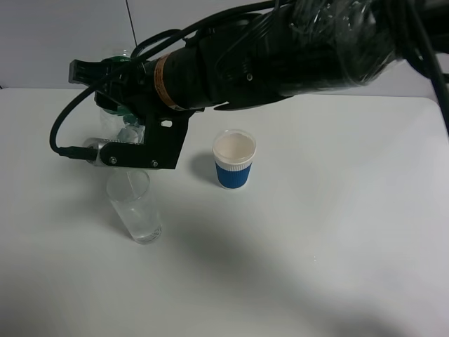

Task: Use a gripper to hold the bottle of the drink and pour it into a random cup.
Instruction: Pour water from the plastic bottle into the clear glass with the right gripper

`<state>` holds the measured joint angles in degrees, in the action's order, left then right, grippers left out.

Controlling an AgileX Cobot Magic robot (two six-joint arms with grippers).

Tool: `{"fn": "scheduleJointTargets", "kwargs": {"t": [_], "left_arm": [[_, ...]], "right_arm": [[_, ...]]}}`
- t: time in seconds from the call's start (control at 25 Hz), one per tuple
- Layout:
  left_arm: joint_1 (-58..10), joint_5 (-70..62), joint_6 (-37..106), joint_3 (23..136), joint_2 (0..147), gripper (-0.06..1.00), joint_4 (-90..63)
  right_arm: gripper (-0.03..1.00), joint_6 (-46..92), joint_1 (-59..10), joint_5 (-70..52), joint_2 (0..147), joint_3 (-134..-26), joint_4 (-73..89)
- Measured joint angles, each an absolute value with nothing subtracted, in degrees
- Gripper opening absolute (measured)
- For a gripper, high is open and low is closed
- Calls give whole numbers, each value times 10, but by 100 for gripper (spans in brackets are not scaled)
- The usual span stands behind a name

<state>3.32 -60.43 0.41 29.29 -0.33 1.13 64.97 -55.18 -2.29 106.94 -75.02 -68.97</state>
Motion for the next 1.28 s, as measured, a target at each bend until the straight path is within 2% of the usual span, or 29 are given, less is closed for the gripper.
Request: {"fn": "scheduleJointTargets", "kwargs": {"t": [1.28], "left_arm": [[33,-604,4,293,-3,98,11]], "right_arm": [[54,685,-552,7,1069,-750,-704]]}}
